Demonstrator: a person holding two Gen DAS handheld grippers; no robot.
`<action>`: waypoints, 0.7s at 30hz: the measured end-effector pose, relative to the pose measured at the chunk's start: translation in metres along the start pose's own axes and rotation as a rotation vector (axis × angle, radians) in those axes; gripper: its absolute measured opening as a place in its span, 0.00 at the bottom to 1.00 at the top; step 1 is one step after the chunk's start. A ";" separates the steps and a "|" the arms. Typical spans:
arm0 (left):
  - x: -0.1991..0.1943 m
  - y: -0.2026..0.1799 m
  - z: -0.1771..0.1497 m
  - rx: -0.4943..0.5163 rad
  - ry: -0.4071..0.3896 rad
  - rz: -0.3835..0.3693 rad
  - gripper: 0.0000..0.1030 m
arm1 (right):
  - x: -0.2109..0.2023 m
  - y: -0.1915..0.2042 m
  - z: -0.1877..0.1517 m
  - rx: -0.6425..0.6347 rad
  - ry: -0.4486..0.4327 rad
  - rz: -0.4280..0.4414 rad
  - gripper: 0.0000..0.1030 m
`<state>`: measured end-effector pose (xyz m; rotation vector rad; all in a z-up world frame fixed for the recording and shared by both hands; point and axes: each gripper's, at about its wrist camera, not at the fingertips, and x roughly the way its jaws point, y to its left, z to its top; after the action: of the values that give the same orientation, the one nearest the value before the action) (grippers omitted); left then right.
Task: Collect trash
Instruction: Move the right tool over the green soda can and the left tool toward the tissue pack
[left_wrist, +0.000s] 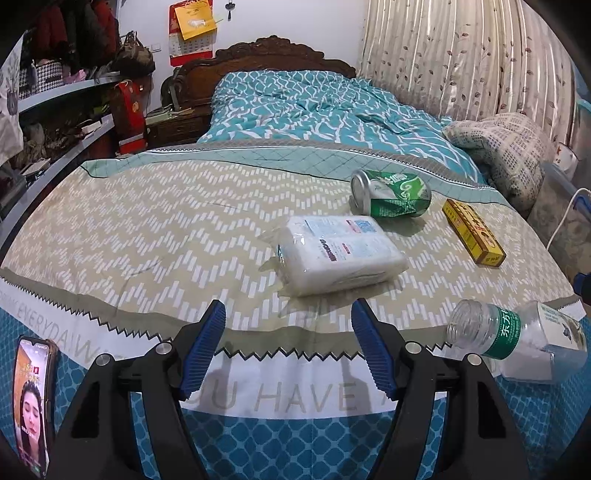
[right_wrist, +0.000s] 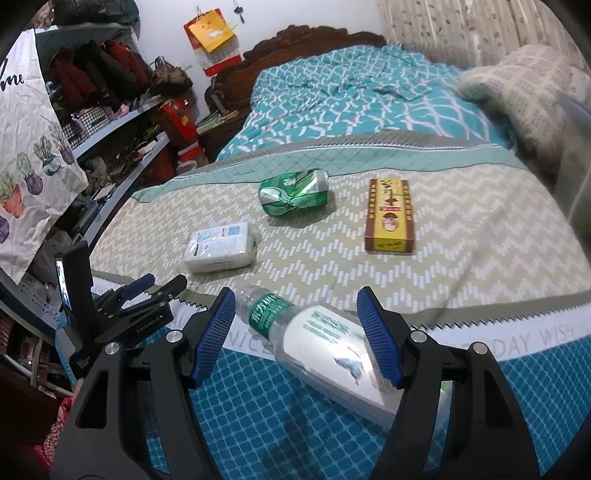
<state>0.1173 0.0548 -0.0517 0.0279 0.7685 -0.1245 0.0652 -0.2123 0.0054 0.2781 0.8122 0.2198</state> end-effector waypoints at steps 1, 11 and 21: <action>0.000 0.000 0.000 0.001 0.002 -0.001 0.65 | 0.003 0.000 0.003 0.005 0.008 0.009 0.68; 0.008 0.006 0.000 -0.031 0.026 -0.037 0.65 | 0.029 0.016 0.008 -0.012 0.046 0.041 0.68; 0.007 0.010 0.000 -0.046 0.029 -0.056 0.65 | 0.045 0.020 0.013 -0.023 0.078 0.037 0.68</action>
<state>0.1235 0.0637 -0.0570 -0.0357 0.8009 -0.1595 0.1038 -0.1825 -0.0104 0.2641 0.8816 0.2762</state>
